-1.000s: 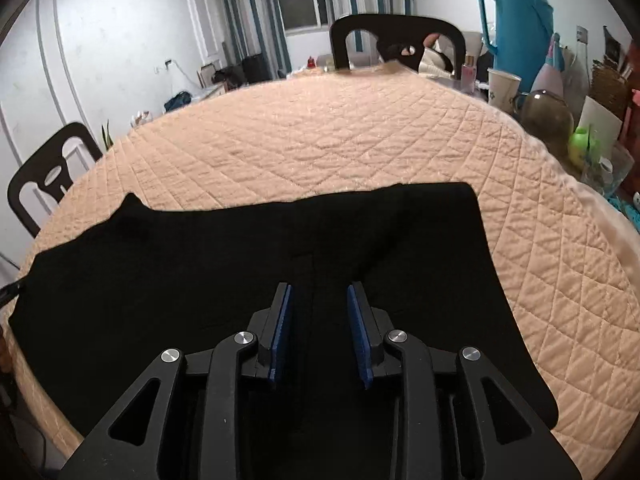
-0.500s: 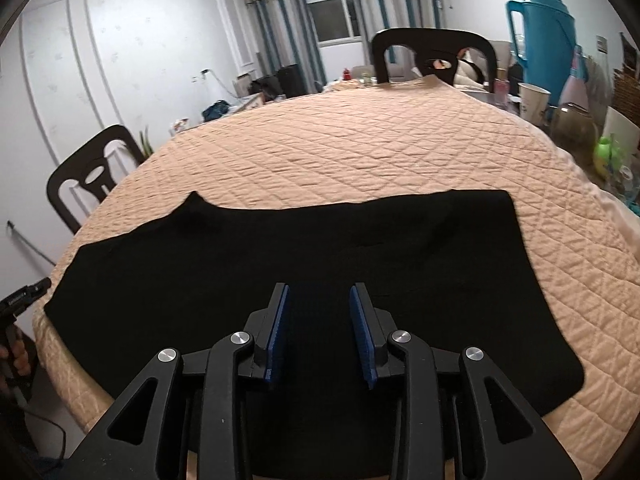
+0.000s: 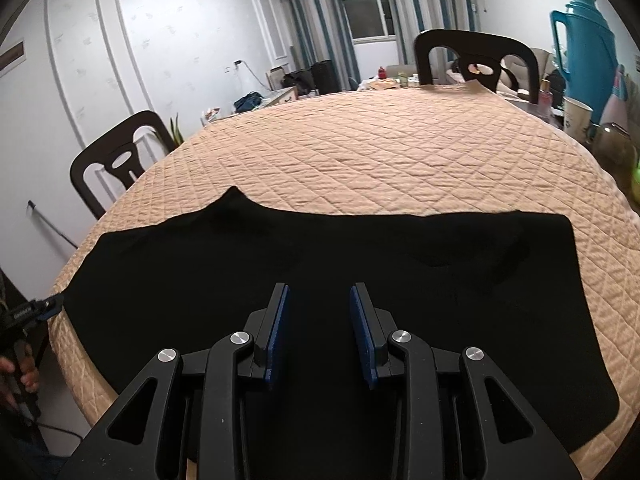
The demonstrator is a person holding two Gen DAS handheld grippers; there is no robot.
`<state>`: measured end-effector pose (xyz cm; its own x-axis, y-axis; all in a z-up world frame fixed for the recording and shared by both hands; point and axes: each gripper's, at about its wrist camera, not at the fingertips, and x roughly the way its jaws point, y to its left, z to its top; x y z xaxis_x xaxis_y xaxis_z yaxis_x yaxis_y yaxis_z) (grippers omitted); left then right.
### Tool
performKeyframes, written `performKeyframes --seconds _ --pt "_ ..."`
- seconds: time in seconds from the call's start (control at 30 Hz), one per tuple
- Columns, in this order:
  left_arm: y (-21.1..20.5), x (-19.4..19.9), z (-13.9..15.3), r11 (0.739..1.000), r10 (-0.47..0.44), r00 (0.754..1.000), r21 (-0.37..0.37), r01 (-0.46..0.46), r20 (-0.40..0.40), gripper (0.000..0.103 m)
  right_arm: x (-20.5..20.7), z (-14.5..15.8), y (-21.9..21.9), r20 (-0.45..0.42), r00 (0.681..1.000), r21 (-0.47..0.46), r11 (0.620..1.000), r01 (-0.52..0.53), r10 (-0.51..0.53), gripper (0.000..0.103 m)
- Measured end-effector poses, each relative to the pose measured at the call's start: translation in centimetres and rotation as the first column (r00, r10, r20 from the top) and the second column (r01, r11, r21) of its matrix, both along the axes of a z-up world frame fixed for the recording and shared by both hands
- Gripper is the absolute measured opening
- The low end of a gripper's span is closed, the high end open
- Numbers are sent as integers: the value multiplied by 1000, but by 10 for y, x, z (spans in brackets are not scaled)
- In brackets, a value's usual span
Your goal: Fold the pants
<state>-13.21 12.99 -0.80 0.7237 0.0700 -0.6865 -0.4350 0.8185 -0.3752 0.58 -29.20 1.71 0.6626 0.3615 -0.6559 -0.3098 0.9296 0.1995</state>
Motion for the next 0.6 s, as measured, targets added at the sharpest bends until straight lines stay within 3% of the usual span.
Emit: performKeyframes --seconds 0.23,0.27,0.43,0.6 --pt "-1 12 -2 1000 27 998 10 -27 63 52 -6 4 -1 24 1000 22 1000 11 -12 32" --pt "-2 14 -2 1000 21 997 9 -22 73 40 -6 4 -2 24 1000 20 1000 14 -15 32" --pt "-5 22 -2 1000 3 997 20 -5 74 10 -6 6 -2 29 999 26 999 21 -22 32" --pt "-14 31 15 998 -57 991 0 58 123 9 -6 5 -4 28 999 38 999 19 -20 32"
